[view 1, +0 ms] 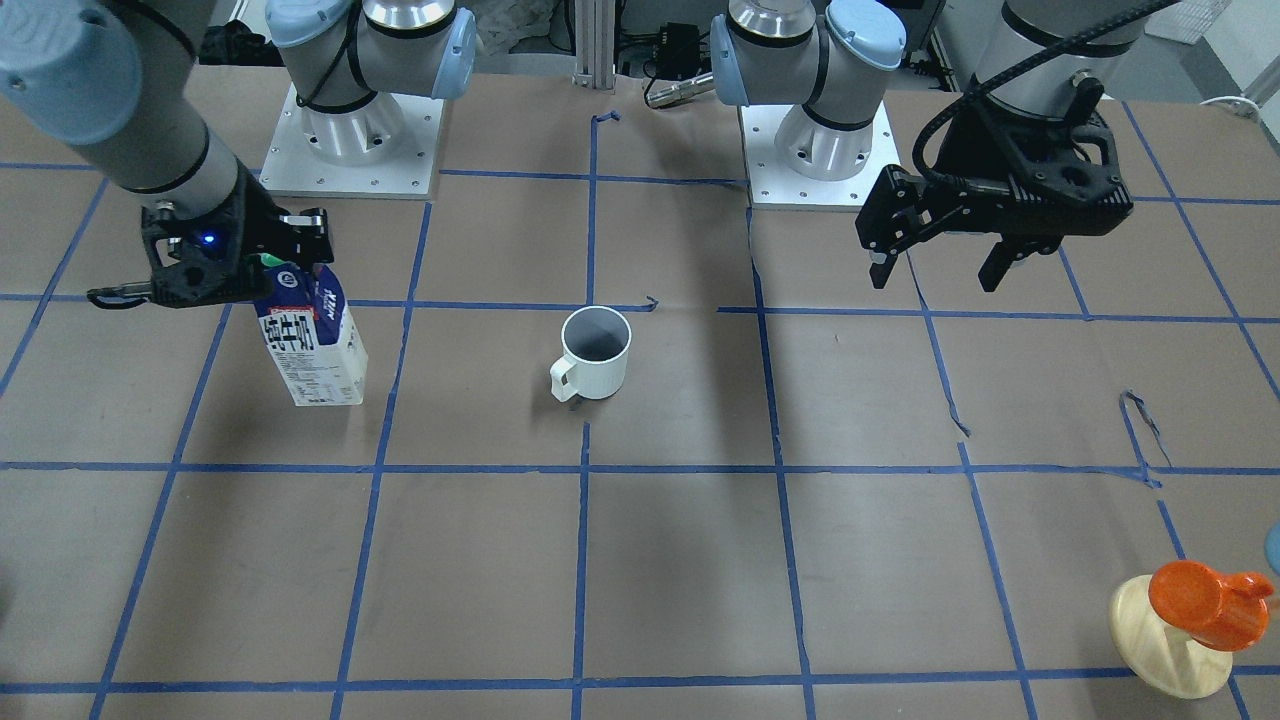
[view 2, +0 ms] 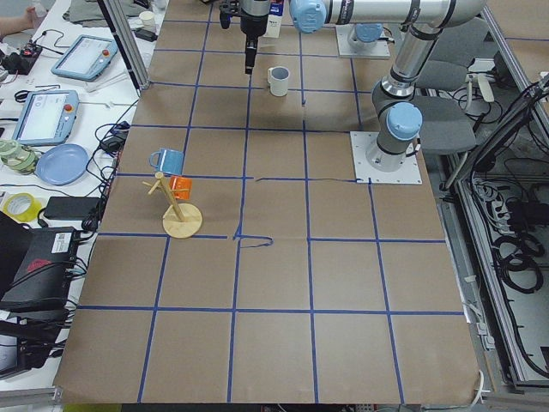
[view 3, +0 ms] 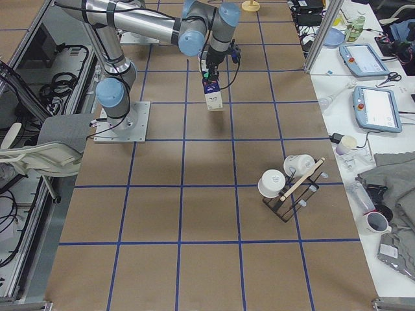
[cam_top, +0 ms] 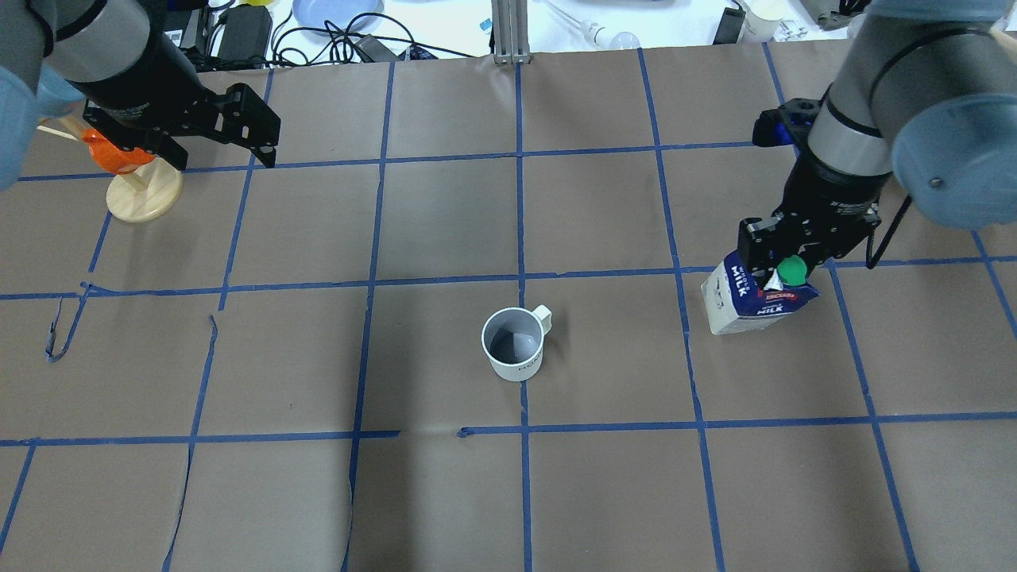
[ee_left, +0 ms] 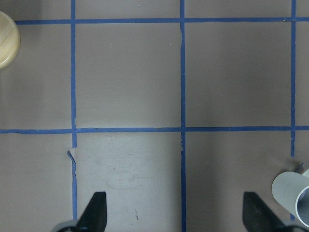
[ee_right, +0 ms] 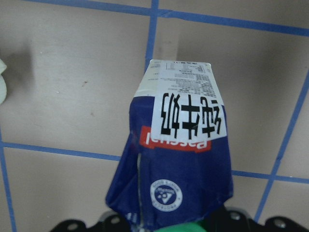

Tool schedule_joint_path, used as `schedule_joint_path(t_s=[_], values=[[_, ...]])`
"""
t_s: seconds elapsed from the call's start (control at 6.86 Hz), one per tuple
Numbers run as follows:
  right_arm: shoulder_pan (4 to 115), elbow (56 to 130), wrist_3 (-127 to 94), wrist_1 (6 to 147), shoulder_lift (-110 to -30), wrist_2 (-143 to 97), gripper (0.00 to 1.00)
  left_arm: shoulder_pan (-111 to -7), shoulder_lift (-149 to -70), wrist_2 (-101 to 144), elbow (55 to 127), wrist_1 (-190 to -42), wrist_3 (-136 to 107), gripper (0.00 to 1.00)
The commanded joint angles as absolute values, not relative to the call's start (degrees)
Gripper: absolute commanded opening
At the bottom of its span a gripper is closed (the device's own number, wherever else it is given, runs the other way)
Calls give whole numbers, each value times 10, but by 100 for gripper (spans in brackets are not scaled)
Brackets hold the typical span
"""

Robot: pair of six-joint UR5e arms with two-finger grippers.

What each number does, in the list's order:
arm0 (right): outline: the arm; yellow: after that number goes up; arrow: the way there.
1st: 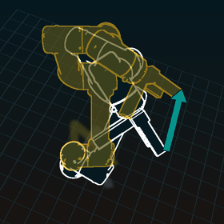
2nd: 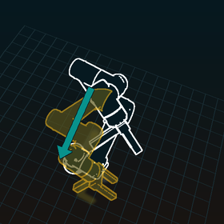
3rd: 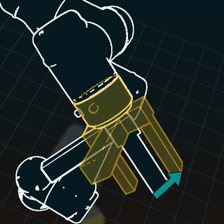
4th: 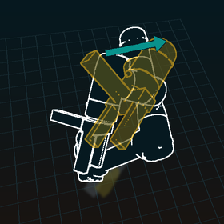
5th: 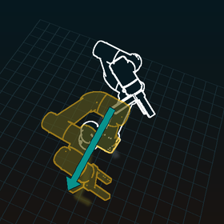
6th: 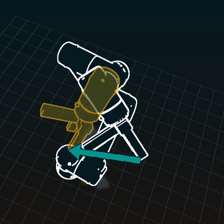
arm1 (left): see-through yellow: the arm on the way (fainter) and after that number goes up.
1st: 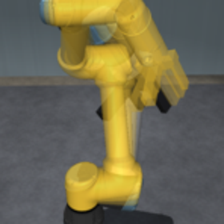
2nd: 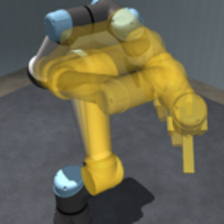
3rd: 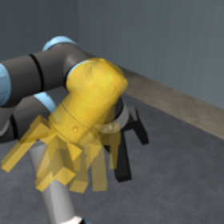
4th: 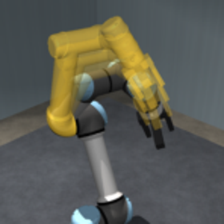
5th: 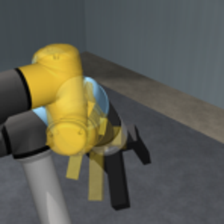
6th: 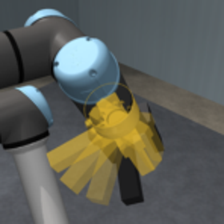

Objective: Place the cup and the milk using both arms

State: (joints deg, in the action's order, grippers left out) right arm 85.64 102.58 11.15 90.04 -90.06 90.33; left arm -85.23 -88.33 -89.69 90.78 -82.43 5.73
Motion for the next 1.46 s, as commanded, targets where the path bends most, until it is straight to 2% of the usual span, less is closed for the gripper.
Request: schedule_joint_path(t_s=[0.0,0.44,1.02,1.31], values=[[953,1026,-43,920,-887,882,38,-853,-885,-895,909,-821,60,100],[1054,1027,-158,951,-856,851,38,-853,-886,-894,911,-820,60,100],[1067,1027,-153,983,-836,845,38,-853,-887,-894,909,-819,60,100],[1067,1027,-149,983,-834,842,52,-853,-887,-894,909,-819,60,100]])
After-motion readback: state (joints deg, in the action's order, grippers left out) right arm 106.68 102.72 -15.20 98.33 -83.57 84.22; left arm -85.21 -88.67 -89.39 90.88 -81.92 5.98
